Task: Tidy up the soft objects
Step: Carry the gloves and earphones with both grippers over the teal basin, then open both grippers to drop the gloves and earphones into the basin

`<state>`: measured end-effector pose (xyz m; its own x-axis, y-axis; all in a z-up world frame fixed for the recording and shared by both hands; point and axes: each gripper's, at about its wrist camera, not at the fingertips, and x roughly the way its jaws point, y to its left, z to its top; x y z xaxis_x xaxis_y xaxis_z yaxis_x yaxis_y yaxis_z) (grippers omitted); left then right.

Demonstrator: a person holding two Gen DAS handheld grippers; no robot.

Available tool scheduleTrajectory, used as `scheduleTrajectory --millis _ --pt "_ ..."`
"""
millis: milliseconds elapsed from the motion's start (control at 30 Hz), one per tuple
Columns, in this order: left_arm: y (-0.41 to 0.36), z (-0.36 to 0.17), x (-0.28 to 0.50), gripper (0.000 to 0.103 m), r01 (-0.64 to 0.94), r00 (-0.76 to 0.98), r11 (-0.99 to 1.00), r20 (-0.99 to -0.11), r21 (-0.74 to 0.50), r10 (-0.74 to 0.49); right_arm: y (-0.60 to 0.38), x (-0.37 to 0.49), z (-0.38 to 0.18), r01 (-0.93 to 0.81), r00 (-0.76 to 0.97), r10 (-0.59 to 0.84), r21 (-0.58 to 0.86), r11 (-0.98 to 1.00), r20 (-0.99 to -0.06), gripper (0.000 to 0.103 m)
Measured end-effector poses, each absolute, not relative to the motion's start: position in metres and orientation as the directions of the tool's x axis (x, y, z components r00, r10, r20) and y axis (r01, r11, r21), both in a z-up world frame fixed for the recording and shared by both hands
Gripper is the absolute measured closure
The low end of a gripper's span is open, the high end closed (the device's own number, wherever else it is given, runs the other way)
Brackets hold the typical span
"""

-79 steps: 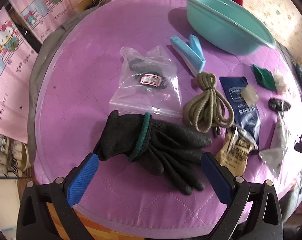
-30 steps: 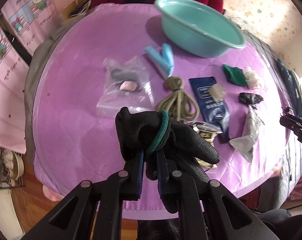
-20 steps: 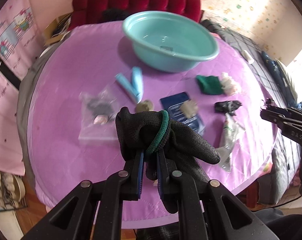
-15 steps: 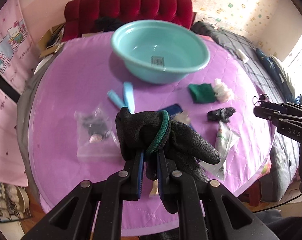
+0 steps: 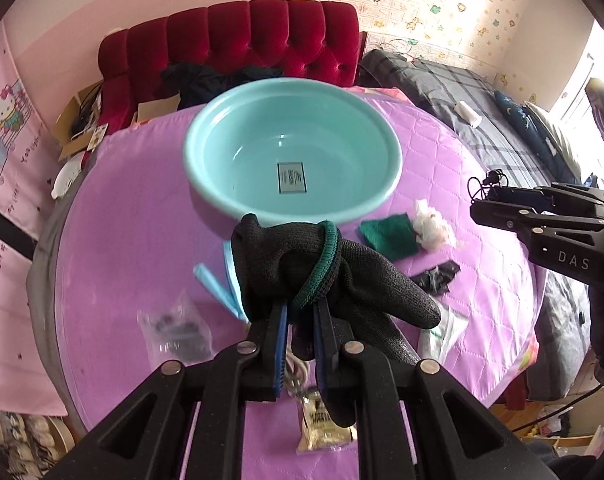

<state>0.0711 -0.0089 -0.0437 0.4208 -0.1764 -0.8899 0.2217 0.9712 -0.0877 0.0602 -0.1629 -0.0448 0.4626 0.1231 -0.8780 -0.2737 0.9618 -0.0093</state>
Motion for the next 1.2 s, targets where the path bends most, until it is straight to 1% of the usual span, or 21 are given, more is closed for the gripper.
scheduleTrajectory --millis 433,733,1200 --pt "-0.021 -0.047 0.143 0.091 0.275 0.42 0.958 -0.885 -0.084 -0.198 -0.14 0.139 -0.039 -0.295 0.475 0.165 0.021 0.955 -0.864 0.066" --pt "-0.023 -0.057 0.191 0.091 0.277 0.413 0.958 -0.889 -0.081 -0.195 -0.133 0.194 -0.053 -0.283 0.454 0.196 0.068 0.957 -0.869 0.066" --pt "-0.03 -0.087 0.256 0.091 0.273 0.4 0.959 -0.898 -0.074 -0.183 -0.121 0.262 -0.087 -0.264 0.432 0.195 0.084 0.961 -0.88 0.066"
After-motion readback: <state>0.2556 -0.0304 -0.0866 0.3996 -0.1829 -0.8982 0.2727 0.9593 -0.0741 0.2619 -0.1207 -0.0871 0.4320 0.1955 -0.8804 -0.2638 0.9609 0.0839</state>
